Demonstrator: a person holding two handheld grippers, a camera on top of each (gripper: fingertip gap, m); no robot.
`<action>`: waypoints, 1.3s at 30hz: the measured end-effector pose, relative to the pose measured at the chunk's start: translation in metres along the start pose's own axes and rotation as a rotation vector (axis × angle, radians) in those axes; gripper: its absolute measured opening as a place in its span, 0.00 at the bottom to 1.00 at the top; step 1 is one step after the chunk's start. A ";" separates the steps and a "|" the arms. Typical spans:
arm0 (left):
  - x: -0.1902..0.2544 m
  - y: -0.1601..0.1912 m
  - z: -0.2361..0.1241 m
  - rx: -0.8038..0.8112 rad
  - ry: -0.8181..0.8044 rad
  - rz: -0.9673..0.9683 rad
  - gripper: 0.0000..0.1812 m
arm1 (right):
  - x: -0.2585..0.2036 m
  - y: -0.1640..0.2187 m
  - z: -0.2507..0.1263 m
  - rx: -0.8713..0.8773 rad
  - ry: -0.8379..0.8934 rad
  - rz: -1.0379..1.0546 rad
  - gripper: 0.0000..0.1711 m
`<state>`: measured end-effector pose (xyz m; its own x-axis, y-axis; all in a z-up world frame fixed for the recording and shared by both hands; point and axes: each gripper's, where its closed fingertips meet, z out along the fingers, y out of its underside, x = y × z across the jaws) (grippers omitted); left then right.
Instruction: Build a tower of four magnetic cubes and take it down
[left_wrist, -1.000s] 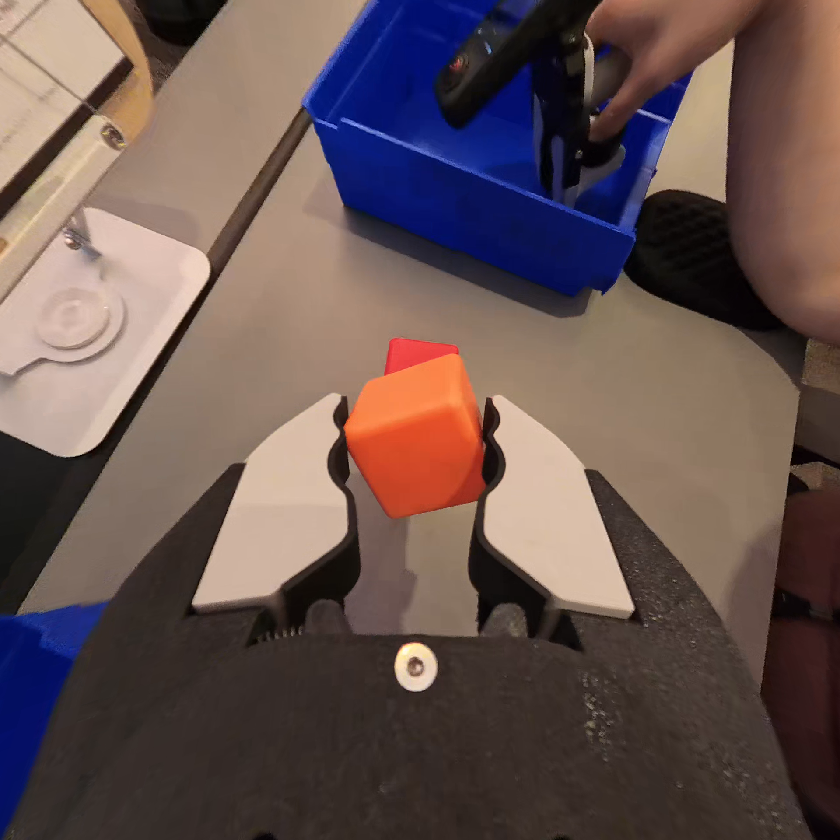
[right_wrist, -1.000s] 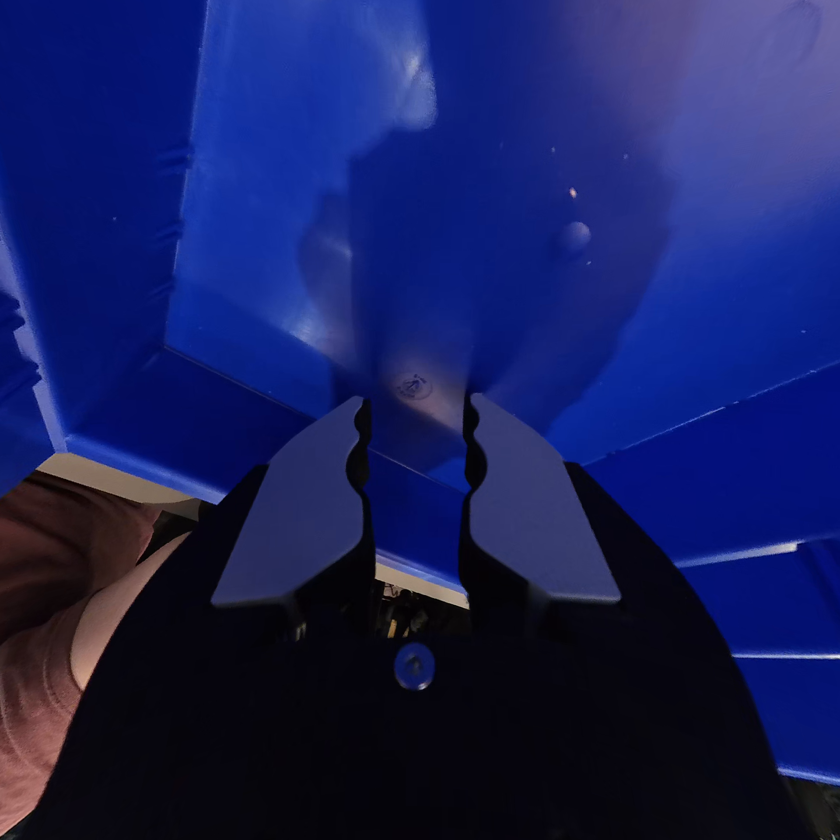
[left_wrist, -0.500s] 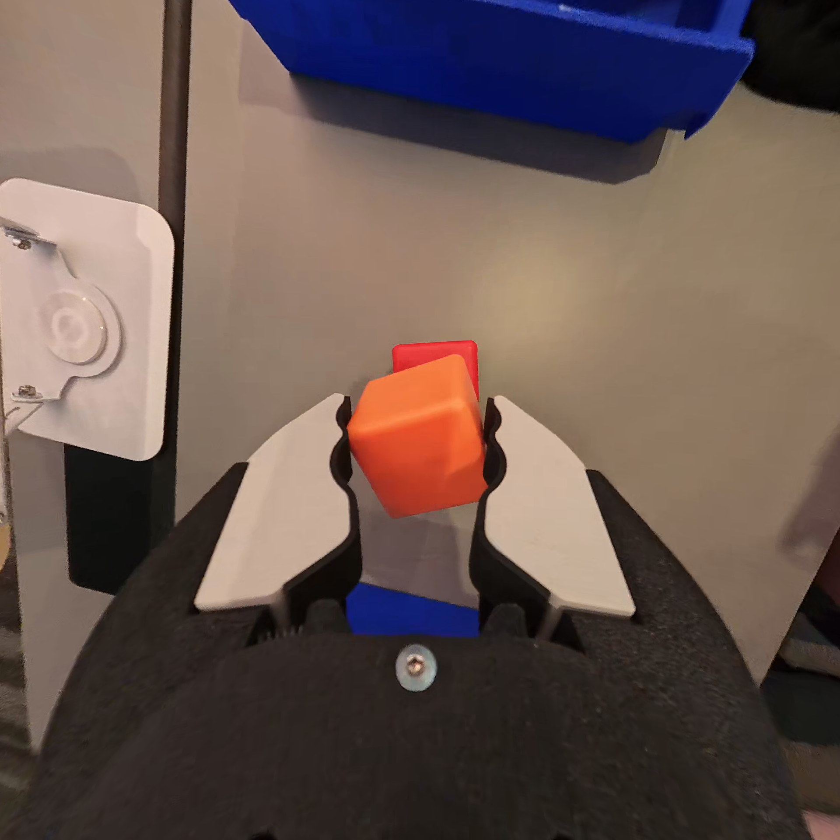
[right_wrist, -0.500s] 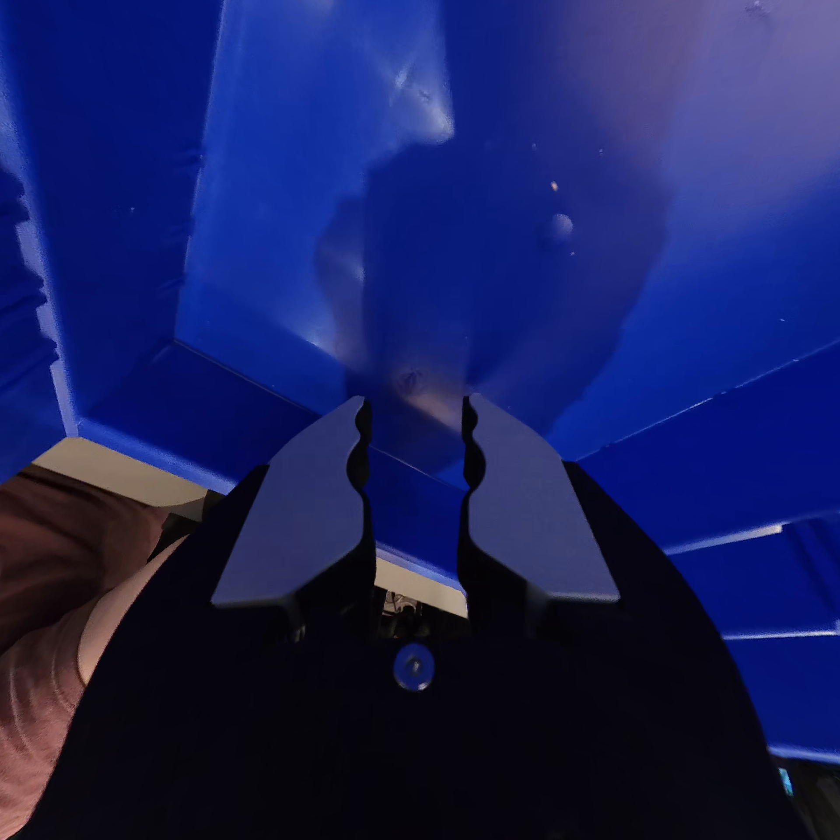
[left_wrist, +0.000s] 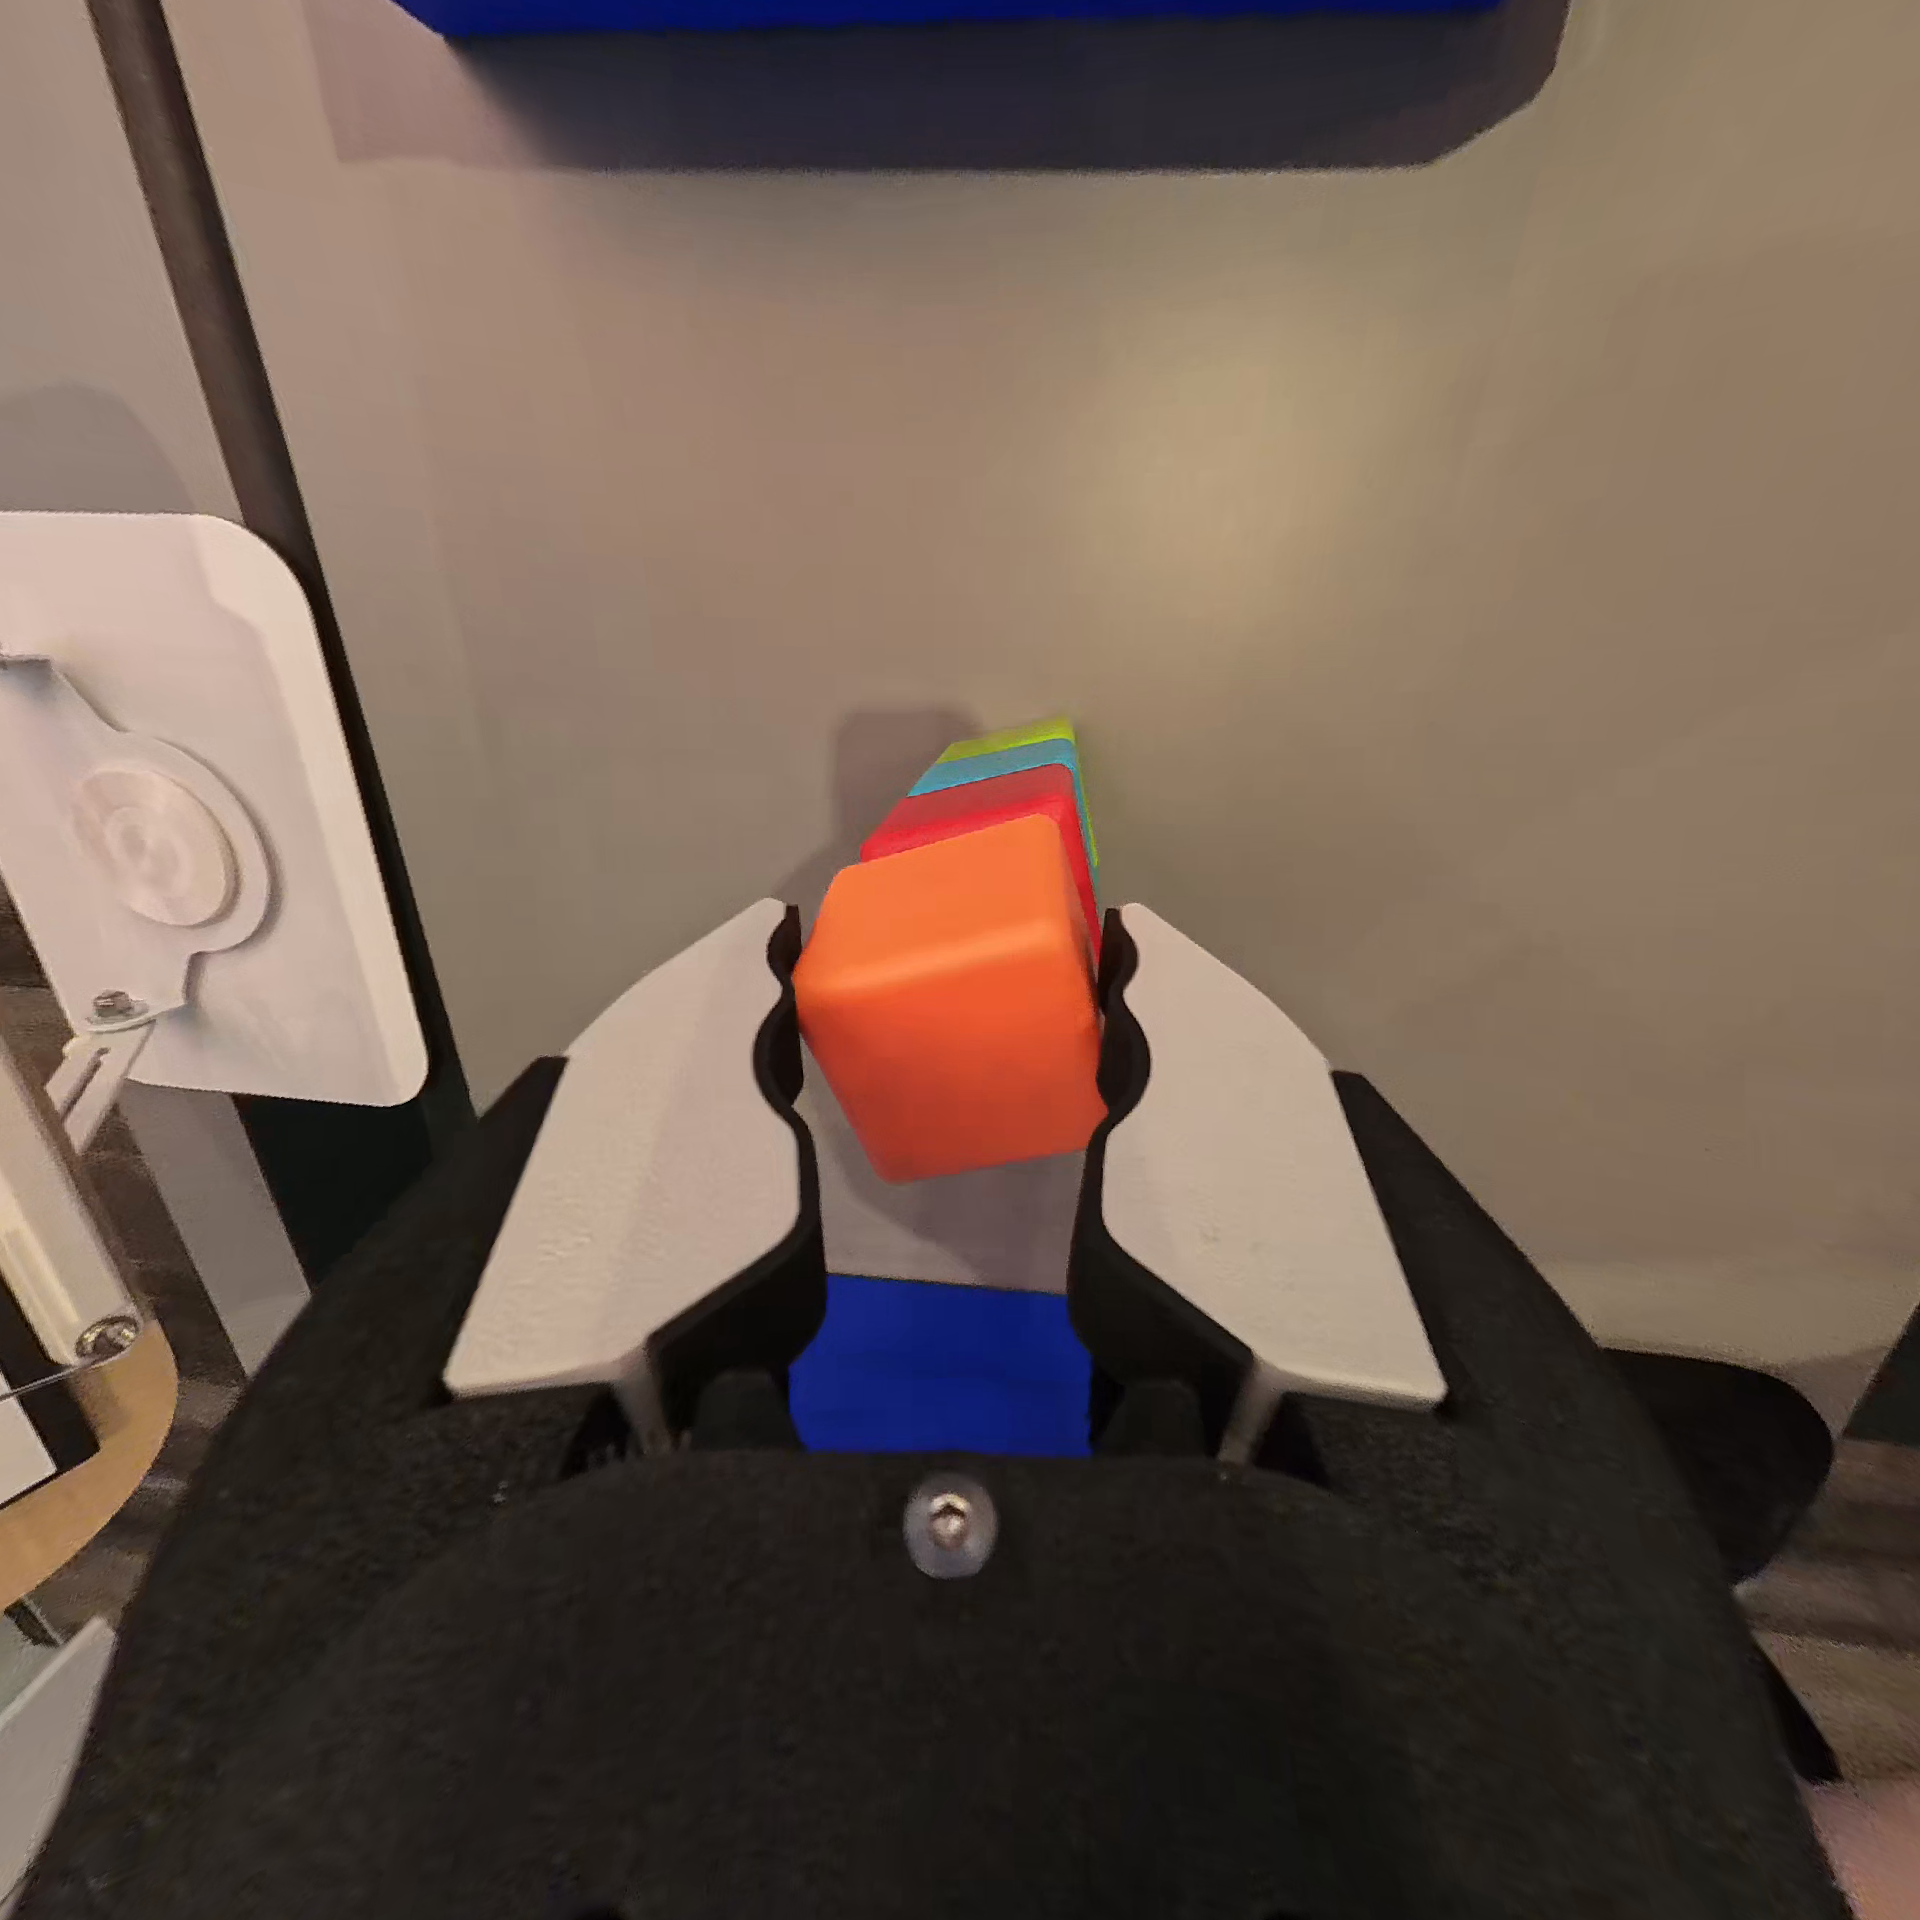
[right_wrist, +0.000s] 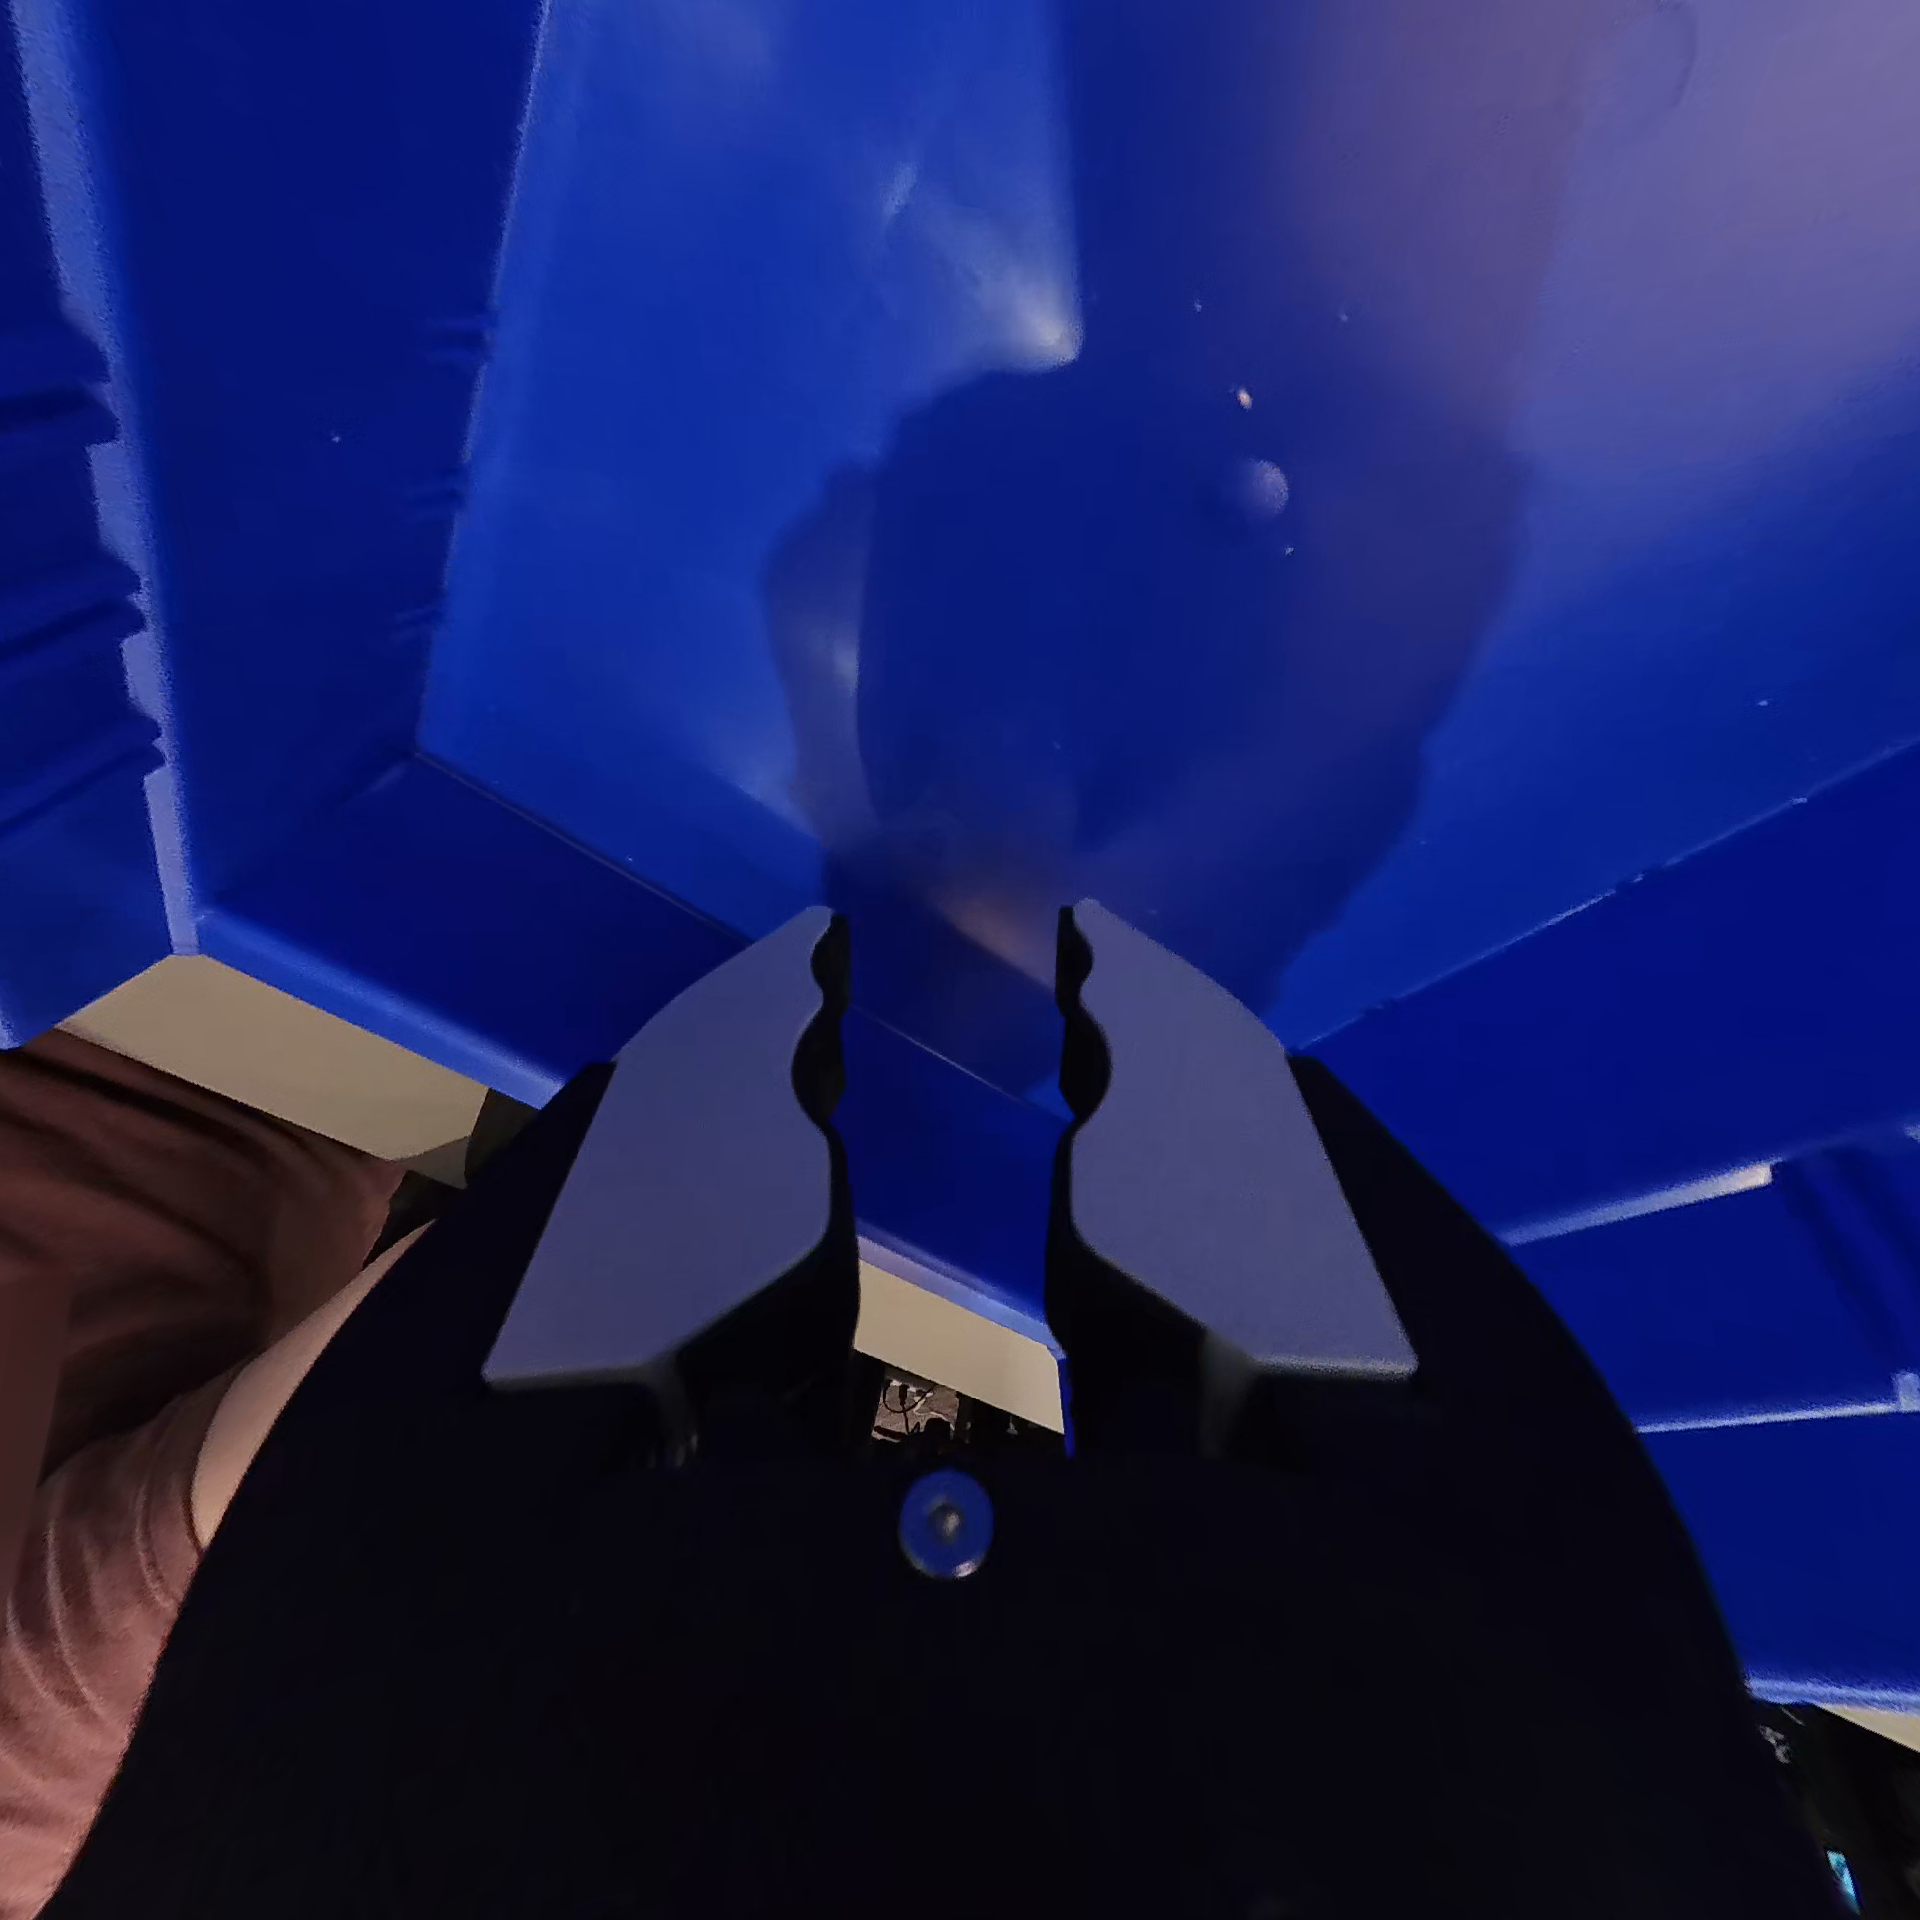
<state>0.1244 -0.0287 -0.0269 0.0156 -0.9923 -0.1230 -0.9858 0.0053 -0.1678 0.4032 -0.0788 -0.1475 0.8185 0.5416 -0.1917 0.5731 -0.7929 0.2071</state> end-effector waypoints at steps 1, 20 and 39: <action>0.000 0.001 0.001 -0.010 0.012 -0.001 0.30 | 0.000 0.000 0.000 0.000 -0.002 -0.003 0.24; 0.007 0.013 -0.077 0.898 -0.371 -0.304 0.42 | 0.015 0.006 -0.080 0.412 0.152 0.048 0.21; -0.001 0.019 0.008 1.082 -0.338 -0.501 0.50 | -0.098 -0.027 -0.289 1.652 0.177 -0.453 0.32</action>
<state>0.1068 -0.0266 -0.0381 0.5513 -0.8337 -0.0318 -0.2166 -0.1062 -0.9705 0.3188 -0.0298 0.1427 0.6752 0.7174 0.1717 0.1899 0.0558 -0.9802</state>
